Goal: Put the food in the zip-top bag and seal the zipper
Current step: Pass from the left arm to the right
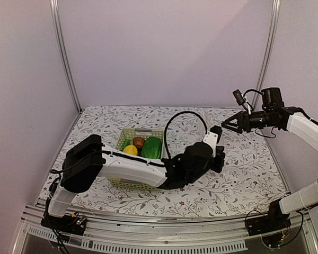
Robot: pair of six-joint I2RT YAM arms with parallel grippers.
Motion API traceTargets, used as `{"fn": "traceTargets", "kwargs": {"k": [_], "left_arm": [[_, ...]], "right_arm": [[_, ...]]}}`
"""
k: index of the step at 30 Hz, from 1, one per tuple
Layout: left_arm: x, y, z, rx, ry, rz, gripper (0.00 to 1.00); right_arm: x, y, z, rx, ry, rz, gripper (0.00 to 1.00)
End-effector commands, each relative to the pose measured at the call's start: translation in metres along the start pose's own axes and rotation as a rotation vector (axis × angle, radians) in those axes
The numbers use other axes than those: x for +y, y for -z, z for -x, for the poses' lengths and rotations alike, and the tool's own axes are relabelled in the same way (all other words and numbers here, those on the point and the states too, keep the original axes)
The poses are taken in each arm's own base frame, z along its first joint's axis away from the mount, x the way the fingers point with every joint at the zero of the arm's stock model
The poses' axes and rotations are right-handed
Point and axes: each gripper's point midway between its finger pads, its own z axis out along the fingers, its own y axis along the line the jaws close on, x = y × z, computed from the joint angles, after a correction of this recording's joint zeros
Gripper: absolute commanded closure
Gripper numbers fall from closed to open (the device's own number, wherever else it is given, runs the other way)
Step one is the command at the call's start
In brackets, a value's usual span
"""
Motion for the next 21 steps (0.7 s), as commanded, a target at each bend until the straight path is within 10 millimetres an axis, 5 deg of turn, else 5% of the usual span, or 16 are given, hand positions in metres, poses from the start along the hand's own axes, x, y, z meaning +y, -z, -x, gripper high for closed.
{"fn": "traceTargets", "kwargs": {"k": [1,14,19,21], "left_arm": [[-0.02,0.001,0.035,-0.156,-0.038,0.045,1.0],[-0.017,0.005,0.041,-0.185,-0.051,0.067,1.0],[-0.013,0.006,0.041,-0.184,-0.047,0.086,1.0],[-0.014,0.007,0.041,-0.177,-0.052,0.082,0.86]], "right_arm": [[0.004,-0.005,-0.011,0.04,-0.049,-0.01,0.39],[0.0,-0.014,-0.032,0.131,0.038,-0.15,0.49],[-0.004,-0.013,-0.033,0.133,0.034,-0.186,0.75],[-0.009,-0.012,-0.032,0.129,0.041,-0.217,0.93]]}}
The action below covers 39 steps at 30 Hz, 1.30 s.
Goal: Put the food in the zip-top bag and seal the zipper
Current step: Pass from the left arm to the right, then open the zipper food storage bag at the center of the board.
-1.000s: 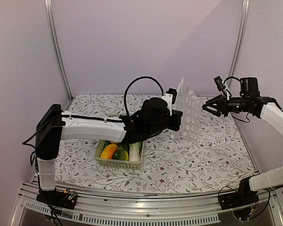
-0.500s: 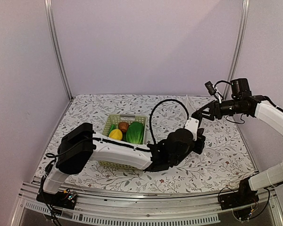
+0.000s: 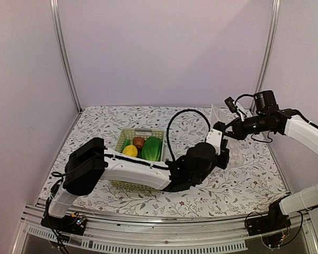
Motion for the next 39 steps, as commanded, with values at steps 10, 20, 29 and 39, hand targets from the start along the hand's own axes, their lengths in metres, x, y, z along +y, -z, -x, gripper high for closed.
{"fn": "traceTargets", "kwargs": {"k": [10,20,29,39], "left_arm": [[0.047,0.053,0.035,-0.024,0.18,0.168,0.49],[0.029,0.022,0.031,0.007,0.273,0.068,0.43],[0.065,-0.02,-0.003,0.13,0.336,0.231,0.56],[0.085,-0.028,-0.017,0.132,0.343,0.228,1.0]], "right_arm": [[-0.015,0.007,-0.009,-0.005,0.061,-0.13,1.0],[-0.015,0.007,-0.01,0.009,0.08,-0.143,1.0],[-0.008,0.007,-0.01,0.041,0.099,-0.13,0.98],[-0.019,0.018,-0.011,0.058,0.118,-0.231,0.99]]}}
